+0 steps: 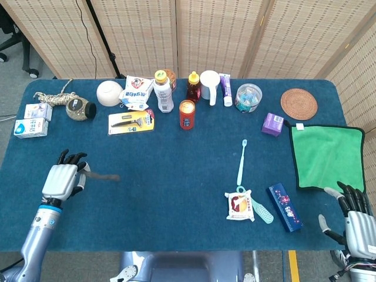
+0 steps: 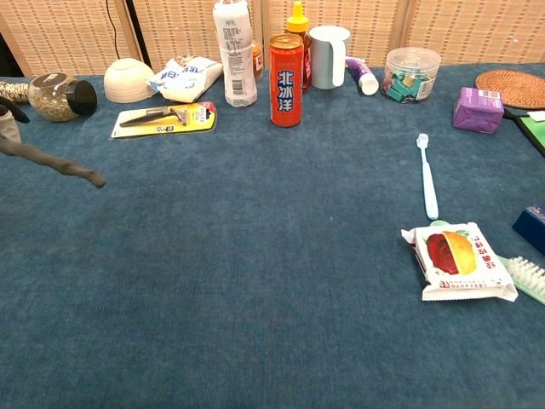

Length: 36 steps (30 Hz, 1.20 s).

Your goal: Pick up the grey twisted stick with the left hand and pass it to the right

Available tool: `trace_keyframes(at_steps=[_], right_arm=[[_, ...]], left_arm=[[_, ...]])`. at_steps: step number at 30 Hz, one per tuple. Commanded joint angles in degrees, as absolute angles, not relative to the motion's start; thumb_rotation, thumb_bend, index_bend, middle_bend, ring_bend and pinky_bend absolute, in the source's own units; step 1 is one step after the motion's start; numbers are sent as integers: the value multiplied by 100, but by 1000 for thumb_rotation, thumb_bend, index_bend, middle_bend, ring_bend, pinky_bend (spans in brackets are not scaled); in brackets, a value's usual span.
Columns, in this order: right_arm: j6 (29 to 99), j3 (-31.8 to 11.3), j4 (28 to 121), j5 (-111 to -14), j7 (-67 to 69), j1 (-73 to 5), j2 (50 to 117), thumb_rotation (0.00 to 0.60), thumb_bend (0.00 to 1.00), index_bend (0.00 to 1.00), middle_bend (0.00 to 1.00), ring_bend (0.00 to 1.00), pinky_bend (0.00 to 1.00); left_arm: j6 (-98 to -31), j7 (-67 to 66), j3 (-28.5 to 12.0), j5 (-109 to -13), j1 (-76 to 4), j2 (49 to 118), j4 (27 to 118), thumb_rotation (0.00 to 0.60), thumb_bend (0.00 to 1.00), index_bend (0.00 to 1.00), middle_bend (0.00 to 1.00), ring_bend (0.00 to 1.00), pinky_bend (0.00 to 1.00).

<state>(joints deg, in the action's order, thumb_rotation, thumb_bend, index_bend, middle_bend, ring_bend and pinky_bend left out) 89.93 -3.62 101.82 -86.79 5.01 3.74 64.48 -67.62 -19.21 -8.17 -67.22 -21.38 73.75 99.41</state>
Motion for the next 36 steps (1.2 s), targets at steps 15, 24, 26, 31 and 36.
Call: trace_keyframes(at_steps=[15, 24, 26, 31, 36], right_arm=[[8244, -611, 10885, -8982, 1163, -418, 6111, 600, 394, 266, 124, 17, 0], [7573, -843, 11195, -8897, 1818, -1066, 6160, 600, 395, 295, 143, 41, 0], [7425, -913, 11221, -8793, 1905, -1214, 6225, 600, 395, 305, 149, 47, 0], [7106, -1073, 11261, -8480, 1929, -1543, 6439, 600, 394, 328, 157, 54, 0], [6871, -1176, 11313, -8183, 1833, -1781, 6646, 600, 394, 336, 158, 56, 0]], left_arm=[[-6106, -1751, -1264, -6577, -2874, 6649, 10753, 600, 596, 659, 219, 191, 0], [-5959, -1937, -1421, -6318, -3250, 6588, 10929, 600, 596, 663, 219, 191, 0], [-5908, -2015, -1445, -6209, -3354, 6590, 10950, 600, 597, 663, 219, 191, 0], [-5817, -2192, -1501, -5992, -3611, 6626, 10981, 600, 597, 663, 219, 191, 0], [-5798, -2303, -1558, -5843, -3813, 6688, 10997, 600, 597, 663, 219, 191, 0]])
